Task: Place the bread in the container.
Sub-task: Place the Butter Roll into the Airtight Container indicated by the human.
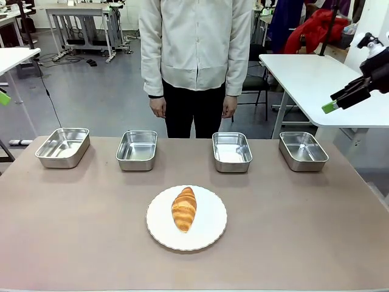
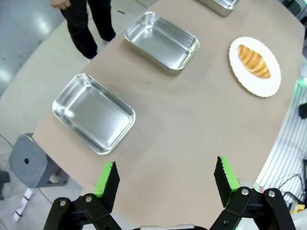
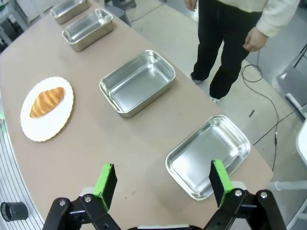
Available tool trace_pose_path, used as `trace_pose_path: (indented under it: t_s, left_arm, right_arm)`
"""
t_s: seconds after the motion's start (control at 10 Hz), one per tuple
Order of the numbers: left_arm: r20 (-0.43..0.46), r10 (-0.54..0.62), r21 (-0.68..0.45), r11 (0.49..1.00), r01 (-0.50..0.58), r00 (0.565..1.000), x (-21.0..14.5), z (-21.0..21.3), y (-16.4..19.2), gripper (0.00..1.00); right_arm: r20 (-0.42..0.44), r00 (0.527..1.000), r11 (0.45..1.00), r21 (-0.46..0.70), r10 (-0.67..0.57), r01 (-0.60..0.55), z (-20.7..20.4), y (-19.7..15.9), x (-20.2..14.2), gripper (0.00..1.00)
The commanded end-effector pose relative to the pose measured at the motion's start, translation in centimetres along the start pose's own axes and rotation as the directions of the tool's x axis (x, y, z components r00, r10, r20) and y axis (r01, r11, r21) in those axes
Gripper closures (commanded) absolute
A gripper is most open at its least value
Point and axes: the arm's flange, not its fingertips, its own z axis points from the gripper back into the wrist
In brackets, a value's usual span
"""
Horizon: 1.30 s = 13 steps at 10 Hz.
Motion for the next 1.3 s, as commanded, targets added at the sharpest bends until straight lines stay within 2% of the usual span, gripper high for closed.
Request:
trace_pose_path:
  t_s: [0.0,0.3,0.6,0.8,1.2]
  left_arm:
    - [0.099,0.015,-0.069,0.998,-0.008,0.995,0.0,3.9,1.1,0.00]
    - [0.213,0.096,-0.104,0.992,-0.076,0.972,0.0,7.0,2.9,0.00]
    - [0.316,0.185,-0.084,0.982,-0.167,0.931,0.2,8.4,3.1,0.00]
    - [0.316,0.217,-0.067,0.976,-0.207,0.924,0.5,8.2,2.8,0.00]
    - [0.251,0.224,-0.040,0.974,-0.221,0.942,1.1,6.8,1.8,0.00]
  right_arm:
    - [0.119,0.993,1.000,0.006,-0.004,0.004,4.1,-2.1,0.8,0.00]
    - [0.191,0.981,0.999,0.013,-0.043,0.041,7.2,-4.7,0.9,0.00]
    - [0.238,0.968,0.997,-0.008,-0.075,0.079,9.4,-6.5,0.6,0.00]
    - [0.259,0.962,0.996,-0.003,-0.091,0.095,10.0,-7.0,0.4,0.00]
    - [0.255,0.961,0.994,0.010,-0.106,0.107,9.9,-7.6,-0.2,0.00]
